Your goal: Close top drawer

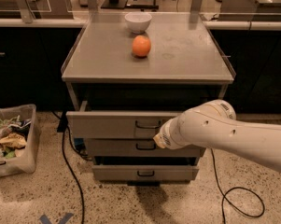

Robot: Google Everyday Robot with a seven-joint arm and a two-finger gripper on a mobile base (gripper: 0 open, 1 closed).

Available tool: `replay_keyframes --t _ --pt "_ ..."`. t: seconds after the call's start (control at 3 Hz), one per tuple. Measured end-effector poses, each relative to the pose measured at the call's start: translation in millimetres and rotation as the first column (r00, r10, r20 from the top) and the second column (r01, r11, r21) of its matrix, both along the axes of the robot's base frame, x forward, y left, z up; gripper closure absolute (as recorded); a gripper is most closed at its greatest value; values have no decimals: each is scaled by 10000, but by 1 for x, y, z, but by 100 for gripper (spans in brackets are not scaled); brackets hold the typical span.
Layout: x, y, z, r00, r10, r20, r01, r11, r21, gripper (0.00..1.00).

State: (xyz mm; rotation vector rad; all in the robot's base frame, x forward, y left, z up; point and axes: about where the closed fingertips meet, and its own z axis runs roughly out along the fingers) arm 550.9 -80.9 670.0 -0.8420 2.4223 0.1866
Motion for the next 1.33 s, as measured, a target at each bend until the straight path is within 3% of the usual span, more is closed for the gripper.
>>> replay_keyframes --t 0.33,0.67,1.0,1.33 --pt "17 2 1 9998 -57 170 58 10000 -69 100" --pt "52 17 0 9992 107 398 -100 9998 -170 100" --pt "70 35 0 9986 169 491 -165 9998 -90 100" --pt "78 35 4 9987 75 496 -64 9997 -214 100"
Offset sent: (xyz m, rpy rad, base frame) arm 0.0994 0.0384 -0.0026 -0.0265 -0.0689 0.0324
